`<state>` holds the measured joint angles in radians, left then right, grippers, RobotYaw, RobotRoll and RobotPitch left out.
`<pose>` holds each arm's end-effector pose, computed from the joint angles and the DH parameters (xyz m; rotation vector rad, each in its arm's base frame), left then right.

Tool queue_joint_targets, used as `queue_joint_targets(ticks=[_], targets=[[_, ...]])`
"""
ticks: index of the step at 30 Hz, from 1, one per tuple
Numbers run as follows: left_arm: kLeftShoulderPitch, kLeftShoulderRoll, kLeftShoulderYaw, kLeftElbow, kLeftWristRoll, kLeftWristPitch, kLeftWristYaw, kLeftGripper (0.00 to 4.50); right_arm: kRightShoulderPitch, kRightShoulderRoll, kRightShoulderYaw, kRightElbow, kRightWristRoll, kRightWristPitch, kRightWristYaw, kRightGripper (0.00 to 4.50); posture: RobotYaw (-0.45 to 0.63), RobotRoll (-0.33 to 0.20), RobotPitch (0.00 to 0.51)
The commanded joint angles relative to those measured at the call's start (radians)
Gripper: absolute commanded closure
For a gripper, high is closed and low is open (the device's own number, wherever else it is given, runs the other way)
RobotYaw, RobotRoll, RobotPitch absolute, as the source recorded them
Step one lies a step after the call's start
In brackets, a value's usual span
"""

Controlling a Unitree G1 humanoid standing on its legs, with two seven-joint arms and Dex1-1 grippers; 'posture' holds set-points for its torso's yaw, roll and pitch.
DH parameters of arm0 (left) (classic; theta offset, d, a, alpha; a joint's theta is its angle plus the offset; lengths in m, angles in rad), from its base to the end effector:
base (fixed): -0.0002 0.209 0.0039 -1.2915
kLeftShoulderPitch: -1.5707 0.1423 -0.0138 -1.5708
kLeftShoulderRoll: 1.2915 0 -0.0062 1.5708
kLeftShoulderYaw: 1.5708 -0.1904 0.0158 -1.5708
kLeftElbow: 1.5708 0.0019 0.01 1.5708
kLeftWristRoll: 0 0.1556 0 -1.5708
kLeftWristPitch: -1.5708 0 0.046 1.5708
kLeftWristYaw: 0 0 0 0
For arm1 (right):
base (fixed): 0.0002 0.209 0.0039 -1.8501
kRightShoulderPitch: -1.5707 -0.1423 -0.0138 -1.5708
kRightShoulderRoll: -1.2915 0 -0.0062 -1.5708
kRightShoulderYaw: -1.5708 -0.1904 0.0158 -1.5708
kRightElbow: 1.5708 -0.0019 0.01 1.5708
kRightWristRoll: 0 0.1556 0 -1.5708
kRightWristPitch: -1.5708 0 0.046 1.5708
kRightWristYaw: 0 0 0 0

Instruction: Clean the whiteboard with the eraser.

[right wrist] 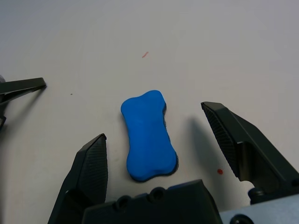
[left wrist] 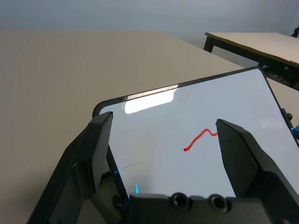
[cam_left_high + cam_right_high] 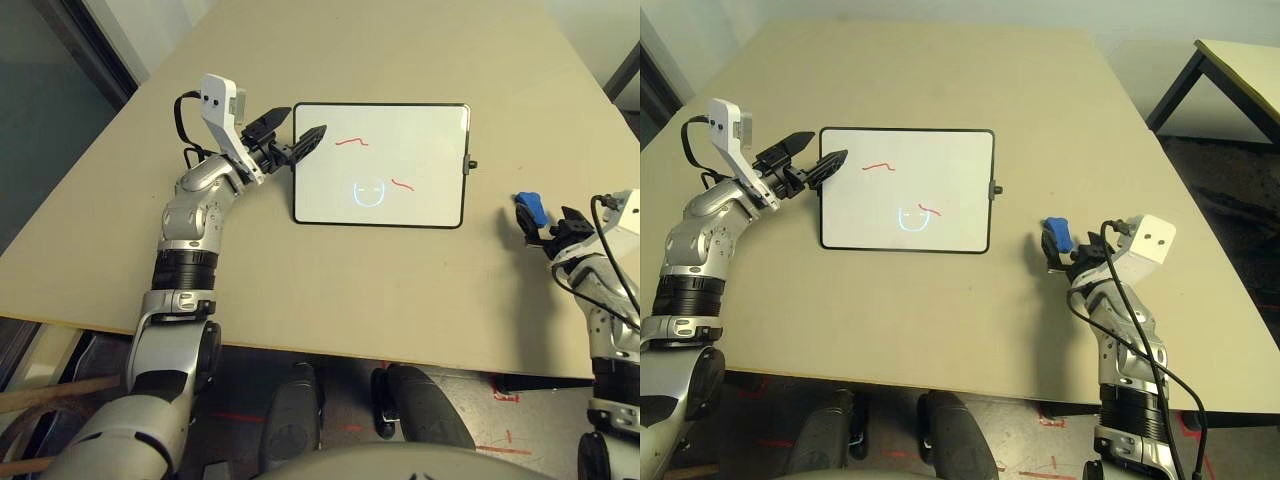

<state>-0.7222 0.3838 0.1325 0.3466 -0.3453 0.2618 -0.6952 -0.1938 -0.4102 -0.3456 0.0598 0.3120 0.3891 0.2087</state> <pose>0.3405 0.2173 0.1812 0.0076 -0.1630 -0.6573 0.2453 -0.2885 0.0962 0.0197 0.1315 -0.0937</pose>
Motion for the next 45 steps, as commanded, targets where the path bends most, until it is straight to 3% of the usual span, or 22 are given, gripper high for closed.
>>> queue_joint_targets(ticks=[1,5,8,16,19,26,30,34,39,45], targets=[[0.013,0.003,-0.002,-0.02,0.0,0.012,0.004,0.0,0.002,0.012,0.001,0.02,-0.006,0.01,-0.01,0.02,-0.1,0.0,0.122],[0.011,0.006,-0.002,-0.019,0.0,0.014,0.003,0.0,0.003,0.019,0.002,0.018,-0.007,0.012,-0.015,0.02,-0.1,0.0,0.124],[0.01,0.007,-0.001,-0.017,-0.001,0.015,0.002,0.0,0.005,0.024,0.001,0.012,-0.004,0.024,-0.023,0.47,-0.1,0.0,0.124],[0.005,0.008,0.001,-0.006,-0.002,0.013,-0.001,0.0,0.02,0.037,-0.004,-0.014,0.006,0.064,-0.039,3.06,-0.1,0.0,0.124],[0.004,0.007,0.0,-0.002,-0.002,0.012,-0.001,0.0,0.024,0.04,-0.006,-0.019,0.005,0.072,-0.041,3.67,-0.1,0.0,0.123],[0.0,0.029,0.0,0.015,0.005,0.009,-0.016,0.0,-0.004,0.005,-0.024,-0.033,0.007,0.072,-0.03,3.72,-0.1,0.0,0.122],[-0.003,0.042,-0.008,0.016,0.005,0.016,-0.029,0.0,-0.062,-0.092,-0.001,-0.068,0.016,0.107,0.052,3.72,-0.11,0.0,0.121],[0.003,0.074,-0.046,0.008,0.017,0.052,-0.086,0.0,-0.206,-0.233,0.035,-0.107,0.086,0.265,0.186,3.72,-0.11,0.0,0.118],[-0.007,0.116,-0.081,0.018,0.033,0.064,-0.144,0.0,-0.386,-0.381,0.23,-0.166,0.116,0.416,0.416,3.72,-0.11,0.0,0.112],[-0.04,0.13,-0.086,0.034,0.041,0.078,-0.167,0.0,-0.555,-0.384,0.49,-0.217,0.077,0.511,0.554,3.72,-0.11,0.0,0.11]])
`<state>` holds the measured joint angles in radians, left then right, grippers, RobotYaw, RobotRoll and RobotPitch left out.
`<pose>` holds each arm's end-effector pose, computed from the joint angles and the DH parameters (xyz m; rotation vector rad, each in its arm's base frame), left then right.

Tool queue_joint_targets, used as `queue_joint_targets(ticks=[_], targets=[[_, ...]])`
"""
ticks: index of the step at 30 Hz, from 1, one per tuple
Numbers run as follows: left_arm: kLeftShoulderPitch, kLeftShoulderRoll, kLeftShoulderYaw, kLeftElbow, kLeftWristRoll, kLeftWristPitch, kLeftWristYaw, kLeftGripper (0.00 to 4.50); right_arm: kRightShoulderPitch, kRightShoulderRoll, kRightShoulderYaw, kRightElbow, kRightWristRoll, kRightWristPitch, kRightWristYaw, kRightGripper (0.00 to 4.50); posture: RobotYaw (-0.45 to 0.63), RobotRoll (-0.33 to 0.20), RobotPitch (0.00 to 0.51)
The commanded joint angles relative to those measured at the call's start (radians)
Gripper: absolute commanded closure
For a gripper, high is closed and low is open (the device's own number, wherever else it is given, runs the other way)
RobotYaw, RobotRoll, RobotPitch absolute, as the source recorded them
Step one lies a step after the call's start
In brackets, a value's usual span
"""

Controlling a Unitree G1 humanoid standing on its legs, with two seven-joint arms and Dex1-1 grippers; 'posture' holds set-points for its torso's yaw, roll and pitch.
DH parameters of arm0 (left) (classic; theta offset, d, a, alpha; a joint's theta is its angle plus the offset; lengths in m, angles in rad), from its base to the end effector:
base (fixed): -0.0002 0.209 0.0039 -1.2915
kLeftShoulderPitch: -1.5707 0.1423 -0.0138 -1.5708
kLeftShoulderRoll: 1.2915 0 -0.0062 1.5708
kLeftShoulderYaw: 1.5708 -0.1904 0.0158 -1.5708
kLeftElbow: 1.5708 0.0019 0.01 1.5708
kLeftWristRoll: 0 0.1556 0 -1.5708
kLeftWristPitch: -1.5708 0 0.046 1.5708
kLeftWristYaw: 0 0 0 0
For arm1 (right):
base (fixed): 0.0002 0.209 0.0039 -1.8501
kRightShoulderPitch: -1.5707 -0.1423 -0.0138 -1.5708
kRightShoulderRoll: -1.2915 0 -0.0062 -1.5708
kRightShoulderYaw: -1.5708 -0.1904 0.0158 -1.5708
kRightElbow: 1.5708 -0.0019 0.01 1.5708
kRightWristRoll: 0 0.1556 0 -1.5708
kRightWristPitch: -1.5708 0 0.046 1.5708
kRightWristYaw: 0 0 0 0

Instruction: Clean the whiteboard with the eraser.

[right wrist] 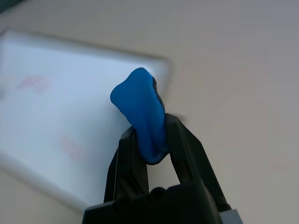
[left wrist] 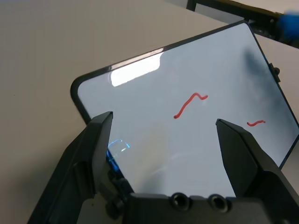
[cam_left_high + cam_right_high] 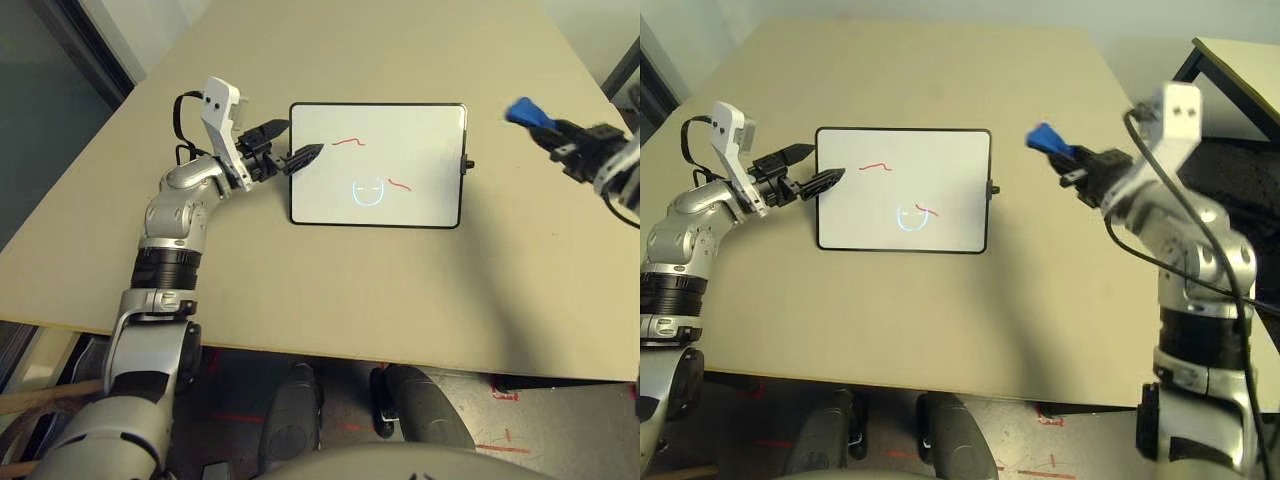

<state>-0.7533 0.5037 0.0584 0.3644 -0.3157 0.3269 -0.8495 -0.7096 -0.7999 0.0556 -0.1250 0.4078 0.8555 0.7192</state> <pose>0.3413 0.2326 0.1952 0.1490 -0.0445 -0.7824 0.2915 -0.2282 0.2524 -0.3910 0.2106 0.6976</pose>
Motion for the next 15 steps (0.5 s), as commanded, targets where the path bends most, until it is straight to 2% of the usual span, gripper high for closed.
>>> queue_joint_targets(ticks=[1,4,7,15], targets=[[-0.01,0.01,-0.015,0.012,0.014,0.015,-0.016,0.0,-0.068,0.022,0.129,-0.032,-0.03,0.062,0.05,3.72,-0.11,0.0,0.11],[0.0,0.01,-0.025,-0.012,0.017,0.024,-0.024,0.0,-0.148,0.072,0.238,-0.016,-0.067,0.096,0.078,3.73,-0.09,0.0,0.109],[0.014,0.011,-0.025,-0.038,0.014,0.035,-0.022,0.0,-0.192,0.102,0.301,0.031,-0.116,0.068,0.1,3.73,-0.07,0.0,0.109],[0.064,0.03,-0.029,-0.102,0.013,0.072,-0.023,0.0,-0.273,0.188,0.346,0.189,-0.249,-0.022,0.089,3.74,-0.05,0.0,0.107]])
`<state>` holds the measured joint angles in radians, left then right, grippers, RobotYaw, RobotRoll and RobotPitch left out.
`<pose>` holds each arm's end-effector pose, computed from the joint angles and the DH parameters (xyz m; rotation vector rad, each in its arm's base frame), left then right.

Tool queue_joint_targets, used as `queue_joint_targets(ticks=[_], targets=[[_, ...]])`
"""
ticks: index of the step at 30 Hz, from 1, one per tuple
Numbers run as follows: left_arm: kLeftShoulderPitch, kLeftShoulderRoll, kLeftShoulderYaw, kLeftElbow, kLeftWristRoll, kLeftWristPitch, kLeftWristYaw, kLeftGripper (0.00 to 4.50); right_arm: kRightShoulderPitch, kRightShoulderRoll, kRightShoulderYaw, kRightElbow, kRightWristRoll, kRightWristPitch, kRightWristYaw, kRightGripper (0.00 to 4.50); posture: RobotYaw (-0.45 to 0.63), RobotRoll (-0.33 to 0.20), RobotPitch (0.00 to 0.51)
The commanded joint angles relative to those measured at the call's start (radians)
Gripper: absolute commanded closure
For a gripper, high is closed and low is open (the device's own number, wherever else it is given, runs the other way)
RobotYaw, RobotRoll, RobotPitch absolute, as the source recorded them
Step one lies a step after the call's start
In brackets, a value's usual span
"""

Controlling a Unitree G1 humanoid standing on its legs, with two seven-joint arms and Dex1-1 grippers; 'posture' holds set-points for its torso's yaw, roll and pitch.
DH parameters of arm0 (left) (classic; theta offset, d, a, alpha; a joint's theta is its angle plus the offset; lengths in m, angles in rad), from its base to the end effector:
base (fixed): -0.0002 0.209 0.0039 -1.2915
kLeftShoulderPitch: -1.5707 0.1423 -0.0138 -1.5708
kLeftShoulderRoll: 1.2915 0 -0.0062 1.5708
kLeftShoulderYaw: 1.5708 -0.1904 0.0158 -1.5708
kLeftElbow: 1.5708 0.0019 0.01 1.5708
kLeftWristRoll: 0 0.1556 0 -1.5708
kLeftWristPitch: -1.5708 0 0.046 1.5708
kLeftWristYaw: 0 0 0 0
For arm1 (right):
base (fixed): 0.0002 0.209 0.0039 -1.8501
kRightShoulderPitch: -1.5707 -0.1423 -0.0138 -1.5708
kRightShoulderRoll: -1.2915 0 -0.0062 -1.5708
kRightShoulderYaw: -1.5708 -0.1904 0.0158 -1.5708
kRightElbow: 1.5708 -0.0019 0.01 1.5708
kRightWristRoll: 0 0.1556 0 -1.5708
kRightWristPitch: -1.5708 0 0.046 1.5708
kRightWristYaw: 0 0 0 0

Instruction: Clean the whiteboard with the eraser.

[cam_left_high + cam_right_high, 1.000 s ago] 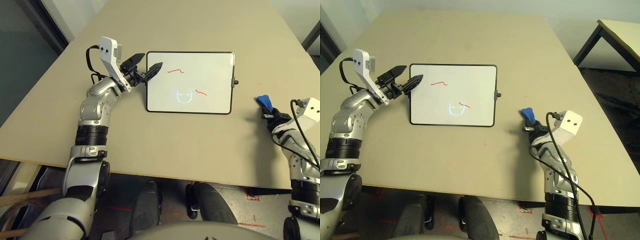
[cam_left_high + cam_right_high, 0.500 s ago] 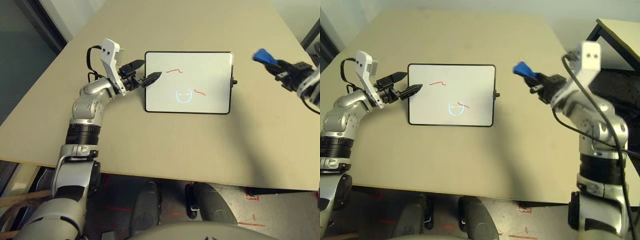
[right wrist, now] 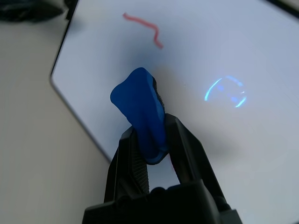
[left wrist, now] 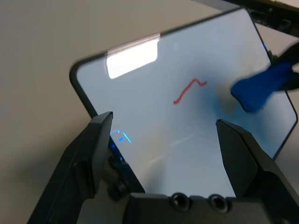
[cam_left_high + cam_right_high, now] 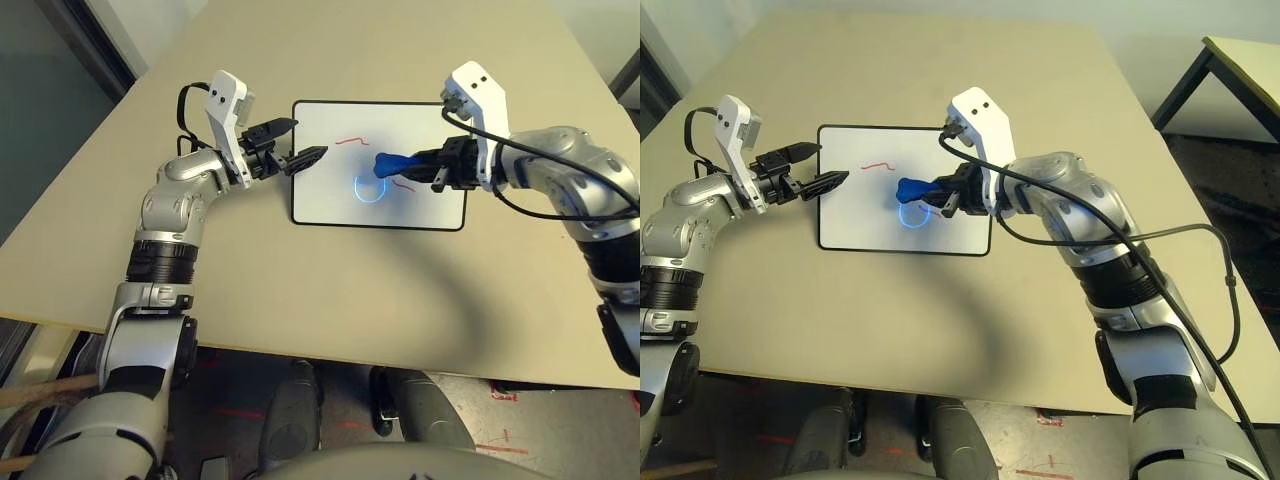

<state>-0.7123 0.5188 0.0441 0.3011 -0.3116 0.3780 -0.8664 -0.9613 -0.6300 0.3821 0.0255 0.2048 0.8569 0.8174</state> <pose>0.3347 0.2324 0.1914 0.1661 0.0040 -0.8077 0.3254 -0.1496 0.2518 -0.6052 0.3081 0.8878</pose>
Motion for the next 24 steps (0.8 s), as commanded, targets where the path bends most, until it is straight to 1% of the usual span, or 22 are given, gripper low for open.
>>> queue_joint_targets(ticks=[1,8,16,22,24], targets=[[0.029,0.017,-0.015,-0.047,0.008,0.026,-0.007,0.0,-0.029,0.027,0.018,0.052,-0.062,-0.029,-0.014,3.74,-0.05,0.0,0.107],[0.043,0.017,-0.013,-0.078,0.002,0.046,0.0,0.0,-0.056,0.074,0.02,0.102,-0.133,-0.034,-0.019,3.74,-0.04,0.0,0.105],[0.043,0.0,-0.017,-0.076,0.003,0.043,0.005,0.0,-0.113,0.215,0.026,0.198,-0.194,-0.045,-0.058,3.74,-0.05,0.0,0.104],[0.039,-0.009,-0.02,-0.07,0.004,0.039,0.007,0.0,-0.146,0.313,0.03,0.301,-0.234,-0.097,-0.082,3.74,-0.05,0.0,0.104],[0.038,-0.012,-0.021,-0.071,0.003,0.04,0.007,0.0,-0.147,0.33,0.033,0.333,-0.252,-0.123,-0.09,3.74,-0.05,0.0,0.104]])
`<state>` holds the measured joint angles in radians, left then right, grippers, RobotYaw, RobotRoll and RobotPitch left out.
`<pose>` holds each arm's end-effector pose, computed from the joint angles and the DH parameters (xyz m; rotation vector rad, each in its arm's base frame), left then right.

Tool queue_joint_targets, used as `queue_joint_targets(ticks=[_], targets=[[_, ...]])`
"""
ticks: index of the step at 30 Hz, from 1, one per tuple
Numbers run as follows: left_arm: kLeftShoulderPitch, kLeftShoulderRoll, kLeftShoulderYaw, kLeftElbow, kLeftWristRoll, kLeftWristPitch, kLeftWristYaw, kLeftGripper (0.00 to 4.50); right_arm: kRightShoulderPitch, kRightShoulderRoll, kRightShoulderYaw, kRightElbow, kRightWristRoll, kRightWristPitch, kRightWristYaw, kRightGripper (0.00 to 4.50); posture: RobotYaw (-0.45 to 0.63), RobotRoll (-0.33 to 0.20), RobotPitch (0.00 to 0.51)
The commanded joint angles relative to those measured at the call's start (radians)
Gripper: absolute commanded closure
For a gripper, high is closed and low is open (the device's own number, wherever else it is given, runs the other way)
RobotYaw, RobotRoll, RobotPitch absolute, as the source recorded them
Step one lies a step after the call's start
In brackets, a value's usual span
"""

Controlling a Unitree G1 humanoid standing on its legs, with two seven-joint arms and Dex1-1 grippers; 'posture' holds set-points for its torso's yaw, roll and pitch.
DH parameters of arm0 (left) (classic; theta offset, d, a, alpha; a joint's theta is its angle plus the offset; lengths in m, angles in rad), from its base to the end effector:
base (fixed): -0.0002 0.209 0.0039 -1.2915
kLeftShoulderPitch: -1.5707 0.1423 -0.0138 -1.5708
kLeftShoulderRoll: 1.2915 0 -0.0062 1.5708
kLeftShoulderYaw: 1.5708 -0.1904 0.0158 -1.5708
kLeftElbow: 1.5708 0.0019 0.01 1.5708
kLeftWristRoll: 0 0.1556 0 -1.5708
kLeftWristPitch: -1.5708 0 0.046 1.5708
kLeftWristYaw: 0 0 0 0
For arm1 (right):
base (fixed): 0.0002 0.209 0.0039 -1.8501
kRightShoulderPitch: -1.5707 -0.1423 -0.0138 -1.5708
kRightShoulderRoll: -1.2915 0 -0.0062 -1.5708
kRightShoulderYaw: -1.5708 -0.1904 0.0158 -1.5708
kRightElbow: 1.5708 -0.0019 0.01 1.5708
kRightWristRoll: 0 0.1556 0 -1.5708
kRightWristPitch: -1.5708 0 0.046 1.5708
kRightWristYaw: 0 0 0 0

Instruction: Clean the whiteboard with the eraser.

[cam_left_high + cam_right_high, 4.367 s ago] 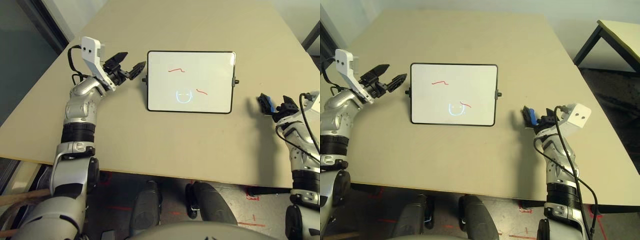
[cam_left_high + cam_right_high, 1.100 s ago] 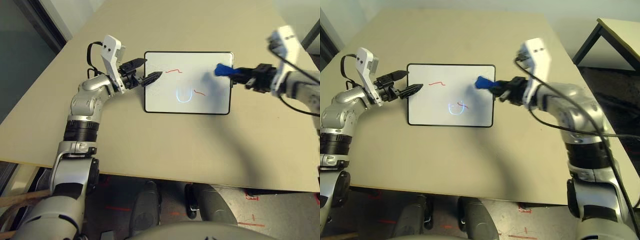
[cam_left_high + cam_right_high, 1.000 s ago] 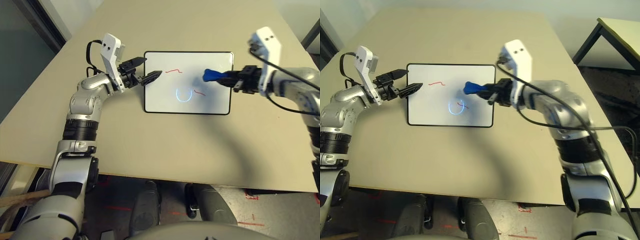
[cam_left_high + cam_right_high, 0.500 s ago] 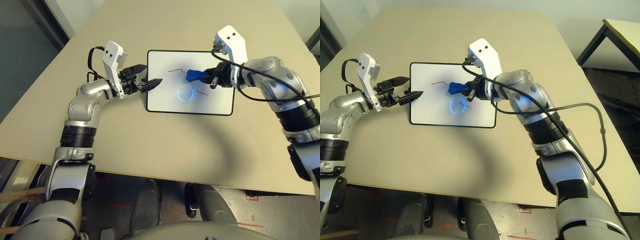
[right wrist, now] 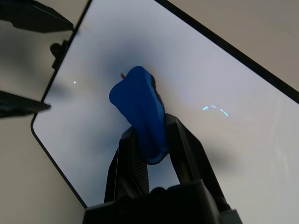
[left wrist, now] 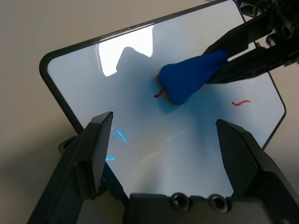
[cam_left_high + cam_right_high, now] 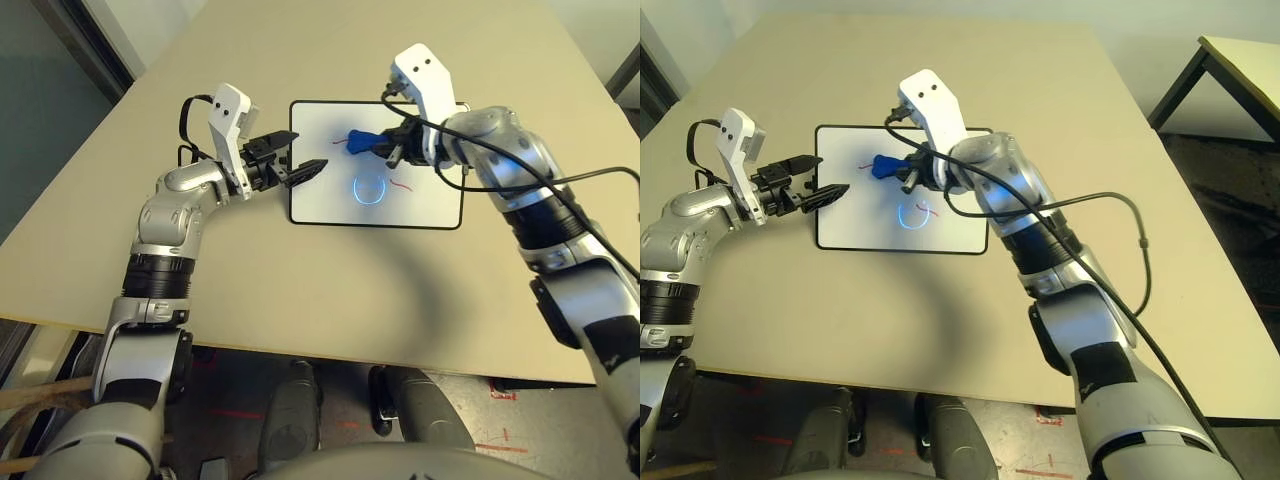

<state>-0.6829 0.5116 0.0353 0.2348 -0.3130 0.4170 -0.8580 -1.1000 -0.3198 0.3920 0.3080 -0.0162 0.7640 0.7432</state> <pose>0.3294 0.2261 0.1900 0.1696 0.0168 -0.8248 0.3516 -0.0850 0.2478 -0.6317 0.2424 0.8554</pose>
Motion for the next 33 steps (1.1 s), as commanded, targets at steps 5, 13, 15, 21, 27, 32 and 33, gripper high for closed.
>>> queue_joint_targets(ticks=[5,13,15,21,27,32,33], targets=[[-0.001,-0.007,-0.015,0.001,0.005,0.001,-0.007,0.0,0.036,-0.08,-0.006,0.035,-0.068,-0.055,-0.001,3.74,-0.06,0.0,0.106],[-0.015,-0.01,-0.022,0.015,0.006,-0.003,-0.017,0.0,0.137,-0.278,-0.035,-0.086,-0.072,-0.018,0.043,3.82,-0.08,0.0,0.112],[-0.018,-0.009,-0.023,0.022,0.007,-0.006,-0.021,0.0,0.147,-0.295,-0.033,-0.108,-0.07,-0.005,0.048,3.83,-0.09,0.0,0.116],[-0.023,-0.018,-0.024,0.026,0.007,-0.007,-0.021,0.0,0.145,-0.241,0.0,-0.132,-0.071,0.015,0.041,3.84,-0.08,0.0,0.116],[-0.017,-0.022,-0.02,0.009,0.003,0.002,-0.013,0.0,0.106,-0.143,0.029,-0.072,-0.104,-0.022,0.031,3.85,-0.06,0.0,0.119],[0.004,-0.021,-0.014,-0.018,-0.005,0.016,-0.003,0.0,0.028,-0.027,0.059,0.064,-0.147,-0.094,-0.002,3.85,-0.05,0.0,0.122],[0.007,-0.021,-0.013,-0.023,-0.006,0.019,-0.002,0.0,0.015,-0.009,0.059,0.089,-0.155,-0.105,-0.008,3.85,-0.05,0.0,0.124]])
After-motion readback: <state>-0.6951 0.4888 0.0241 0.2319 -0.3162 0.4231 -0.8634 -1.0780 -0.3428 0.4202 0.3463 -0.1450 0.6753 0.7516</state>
